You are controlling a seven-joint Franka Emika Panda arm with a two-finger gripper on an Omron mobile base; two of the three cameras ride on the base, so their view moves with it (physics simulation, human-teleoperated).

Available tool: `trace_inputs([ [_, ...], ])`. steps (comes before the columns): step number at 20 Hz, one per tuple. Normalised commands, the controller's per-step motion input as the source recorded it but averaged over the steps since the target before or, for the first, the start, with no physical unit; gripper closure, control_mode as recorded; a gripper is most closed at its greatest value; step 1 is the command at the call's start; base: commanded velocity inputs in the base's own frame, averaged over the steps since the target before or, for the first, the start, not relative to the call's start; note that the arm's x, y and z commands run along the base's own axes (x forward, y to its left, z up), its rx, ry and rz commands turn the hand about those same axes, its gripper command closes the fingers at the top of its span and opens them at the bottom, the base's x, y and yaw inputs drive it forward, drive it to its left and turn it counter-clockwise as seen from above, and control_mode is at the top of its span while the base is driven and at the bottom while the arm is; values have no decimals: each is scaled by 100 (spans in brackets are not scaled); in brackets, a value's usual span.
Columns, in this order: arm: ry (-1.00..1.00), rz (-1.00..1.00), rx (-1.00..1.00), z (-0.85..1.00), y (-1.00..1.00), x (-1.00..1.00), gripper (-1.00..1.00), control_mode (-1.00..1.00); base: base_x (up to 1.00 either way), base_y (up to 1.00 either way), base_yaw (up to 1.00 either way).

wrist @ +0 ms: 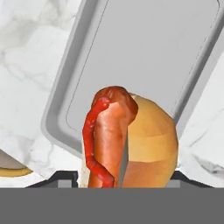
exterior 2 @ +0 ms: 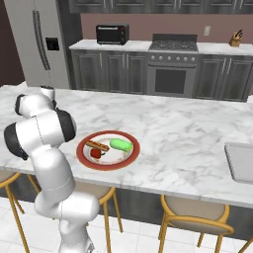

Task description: Place one cooked food and one vegetable from the large plate to each tupperware container.

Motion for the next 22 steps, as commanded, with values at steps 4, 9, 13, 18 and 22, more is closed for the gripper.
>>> trace_inputs([
  [4,0,-20,-2,-3,46,31,100,-100,0,0,0],
  [9,6,-12,0,-3,11,19,100,-100,0,0,0],
  [13,1,-2,0,-25,26,36,100,-100,0,0,0],
  [18,0,0,0,-36,32,23,100,-100,0,0,0],
  [22,0,0,-3,-21,22,11,100,-100,0,0,0],
])
